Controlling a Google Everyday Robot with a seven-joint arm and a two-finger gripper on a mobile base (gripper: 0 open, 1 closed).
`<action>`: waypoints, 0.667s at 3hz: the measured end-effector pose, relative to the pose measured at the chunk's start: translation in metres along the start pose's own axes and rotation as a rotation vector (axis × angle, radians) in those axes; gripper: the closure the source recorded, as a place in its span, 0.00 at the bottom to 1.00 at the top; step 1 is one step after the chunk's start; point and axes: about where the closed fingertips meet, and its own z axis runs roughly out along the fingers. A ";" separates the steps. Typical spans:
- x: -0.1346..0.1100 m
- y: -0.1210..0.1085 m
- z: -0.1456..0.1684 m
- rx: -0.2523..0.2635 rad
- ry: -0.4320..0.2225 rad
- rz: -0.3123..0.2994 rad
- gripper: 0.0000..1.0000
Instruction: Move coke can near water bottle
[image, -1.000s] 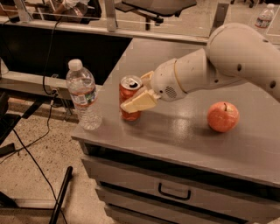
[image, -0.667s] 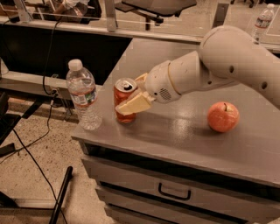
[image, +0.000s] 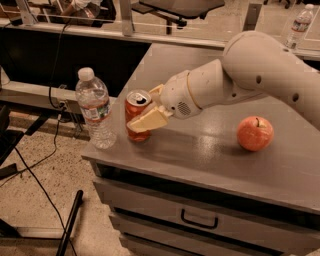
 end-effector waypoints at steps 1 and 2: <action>-0.001 0.001 0.001 -0.002 0.001 -0.003 0.13; -0.002 0.002 0.002 -0.005 0.001 -0.005 0.00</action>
Offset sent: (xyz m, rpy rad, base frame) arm -0.0009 0.0018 0.0003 -0.0010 -0.0006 0.0034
